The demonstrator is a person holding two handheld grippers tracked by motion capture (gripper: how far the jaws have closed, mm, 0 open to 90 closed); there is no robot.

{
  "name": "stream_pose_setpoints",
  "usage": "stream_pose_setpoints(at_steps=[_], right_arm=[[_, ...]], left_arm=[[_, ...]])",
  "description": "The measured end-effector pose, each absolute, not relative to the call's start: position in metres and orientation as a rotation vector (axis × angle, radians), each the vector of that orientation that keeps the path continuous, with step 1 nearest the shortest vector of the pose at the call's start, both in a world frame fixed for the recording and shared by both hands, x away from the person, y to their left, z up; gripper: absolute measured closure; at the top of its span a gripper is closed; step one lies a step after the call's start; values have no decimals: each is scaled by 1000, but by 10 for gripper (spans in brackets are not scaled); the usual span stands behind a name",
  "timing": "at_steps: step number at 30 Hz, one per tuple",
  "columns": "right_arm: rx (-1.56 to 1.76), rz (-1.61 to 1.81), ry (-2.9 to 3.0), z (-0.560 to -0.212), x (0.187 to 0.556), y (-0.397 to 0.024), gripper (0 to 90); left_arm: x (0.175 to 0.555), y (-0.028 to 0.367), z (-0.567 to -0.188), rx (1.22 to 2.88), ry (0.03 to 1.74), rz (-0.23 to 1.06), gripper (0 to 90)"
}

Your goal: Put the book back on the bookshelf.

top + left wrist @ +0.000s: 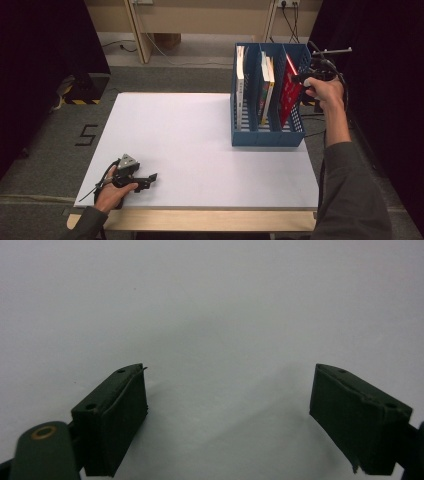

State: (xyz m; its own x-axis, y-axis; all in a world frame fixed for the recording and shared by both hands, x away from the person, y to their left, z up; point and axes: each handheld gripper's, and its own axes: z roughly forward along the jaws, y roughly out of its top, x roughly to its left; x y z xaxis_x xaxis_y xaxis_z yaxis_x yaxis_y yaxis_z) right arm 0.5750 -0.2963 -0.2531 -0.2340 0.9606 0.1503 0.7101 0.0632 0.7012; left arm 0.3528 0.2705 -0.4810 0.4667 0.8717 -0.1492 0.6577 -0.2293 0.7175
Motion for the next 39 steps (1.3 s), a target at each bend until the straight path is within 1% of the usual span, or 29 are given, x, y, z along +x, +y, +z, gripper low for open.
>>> stream_pose_setpoints(at_steps=[2, 7, 17, 26, 27, 30, 39], right_arm=[[1654, 970, 2013, -255, 570, -295, 633], [1590, 941, 2062, -257, 563, -287, 715], [1546, 837, 2046, -258, 577, -267, 718], [1570, 851, 2041, -258, 582, -266, 701], [1580, 863, 2034, -258, 581, -268, 690], [1599, 887, 2021, -258, 578, -272, 596], [1630, 955, 1976, -243, 562, -277, 426]], left_arm=[[353, 271, -481, 1973, 1272, 367, 148], [353, 270, -481, 1976, 1268, 369, 148], [353, 270, -481, 1974, 1268, 368, 148], [353, 271, -481, 1969, 1270, 363, 147], [353, 271, -481, 1969, 1270, 362, 147], [353, 271, -481, 1968, 1271, 362, 147], [353, 271, -481, 1966, 1271, 359, 147]])
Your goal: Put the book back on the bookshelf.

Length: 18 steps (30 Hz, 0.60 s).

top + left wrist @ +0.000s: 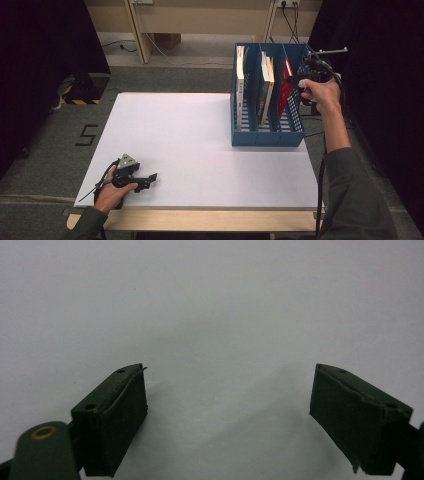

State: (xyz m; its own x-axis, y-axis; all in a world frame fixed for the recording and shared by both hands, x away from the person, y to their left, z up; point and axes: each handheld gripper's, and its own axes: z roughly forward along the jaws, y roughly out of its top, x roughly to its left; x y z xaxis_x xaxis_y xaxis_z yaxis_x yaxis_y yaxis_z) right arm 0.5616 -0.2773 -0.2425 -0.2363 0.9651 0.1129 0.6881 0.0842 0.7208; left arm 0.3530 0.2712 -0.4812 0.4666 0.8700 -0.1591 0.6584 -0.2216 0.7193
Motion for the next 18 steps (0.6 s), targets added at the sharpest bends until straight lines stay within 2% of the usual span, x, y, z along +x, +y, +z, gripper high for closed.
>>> stream_pose_setpoints(at_steps=[7, 18], right_arm=[[1613, 985, 1993, -240, 542, -275, 339], [1585, 1052, 2025, -257, 505, -274, 278]], left_arm=[[353, 271, -481, 1968, 1271, 362, 147], [353, 271, -481, 1964, 1271, 356, 145]])
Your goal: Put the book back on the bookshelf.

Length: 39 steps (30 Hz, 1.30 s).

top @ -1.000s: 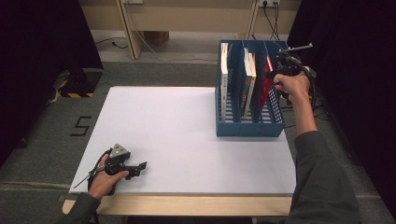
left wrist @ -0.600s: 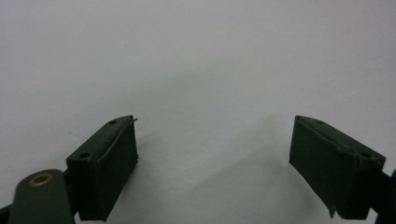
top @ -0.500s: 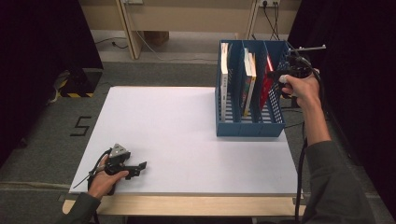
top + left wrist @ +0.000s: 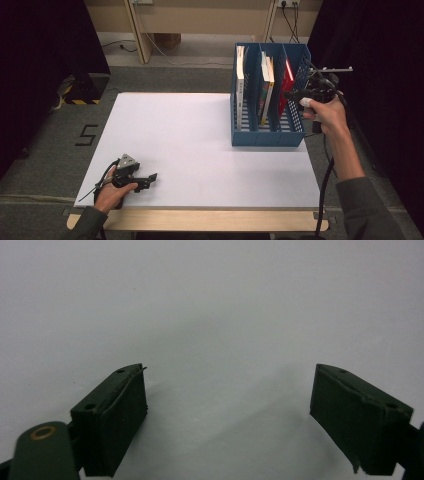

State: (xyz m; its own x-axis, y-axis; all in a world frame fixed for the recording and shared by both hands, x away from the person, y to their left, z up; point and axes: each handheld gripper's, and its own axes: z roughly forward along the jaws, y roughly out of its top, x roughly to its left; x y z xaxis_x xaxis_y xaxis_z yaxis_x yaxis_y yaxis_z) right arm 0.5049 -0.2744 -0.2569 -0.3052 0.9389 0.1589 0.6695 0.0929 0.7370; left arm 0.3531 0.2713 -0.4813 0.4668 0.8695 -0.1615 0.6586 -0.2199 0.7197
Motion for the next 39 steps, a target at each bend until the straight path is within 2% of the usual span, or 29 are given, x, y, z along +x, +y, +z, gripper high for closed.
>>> stream_pose_setpoints(at_steps=[10, 39], right_arm=[[1550, 1140, 2069, -282, 470, -264, 221], [1427, 1318, 2223, -358, 415, -215, 205]], left_arm=[[353, 271, -481, 1965, 1270, 356, 145], [353, 270, -481, 1984, 1264, 364, 137]])
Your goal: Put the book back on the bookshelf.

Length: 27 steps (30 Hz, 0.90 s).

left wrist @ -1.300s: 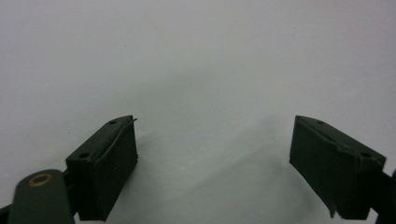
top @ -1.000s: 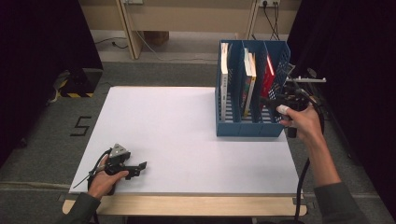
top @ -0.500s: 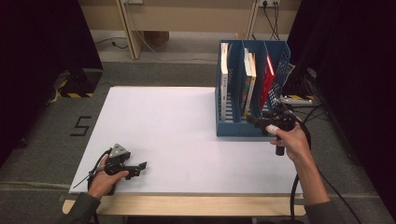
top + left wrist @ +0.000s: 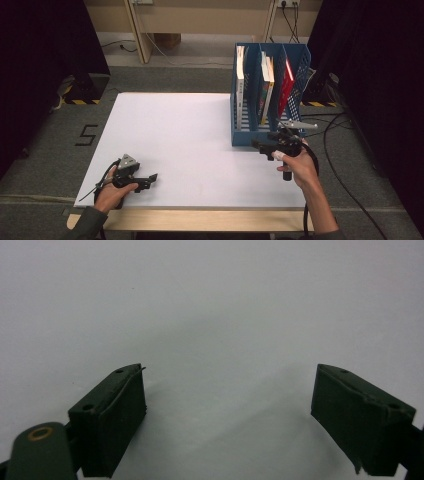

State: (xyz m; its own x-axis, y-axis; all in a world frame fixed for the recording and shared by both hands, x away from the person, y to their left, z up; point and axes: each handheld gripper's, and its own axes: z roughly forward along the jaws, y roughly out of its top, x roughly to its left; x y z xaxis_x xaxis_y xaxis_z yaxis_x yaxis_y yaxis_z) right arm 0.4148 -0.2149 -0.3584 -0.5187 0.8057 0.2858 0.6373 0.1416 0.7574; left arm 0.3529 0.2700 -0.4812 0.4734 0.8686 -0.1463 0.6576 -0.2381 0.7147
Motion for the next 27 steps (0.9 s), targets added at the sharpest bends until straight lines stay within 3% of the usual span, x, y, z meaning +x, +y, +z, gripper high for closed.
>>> stream_pose_setpoints(at_steps=[27], right_arm=[[1363, 1207, 2454, -421, 389, -172, 207]], left_arm=[[352, 267, -481, 2007, 1259, 390, 135]])
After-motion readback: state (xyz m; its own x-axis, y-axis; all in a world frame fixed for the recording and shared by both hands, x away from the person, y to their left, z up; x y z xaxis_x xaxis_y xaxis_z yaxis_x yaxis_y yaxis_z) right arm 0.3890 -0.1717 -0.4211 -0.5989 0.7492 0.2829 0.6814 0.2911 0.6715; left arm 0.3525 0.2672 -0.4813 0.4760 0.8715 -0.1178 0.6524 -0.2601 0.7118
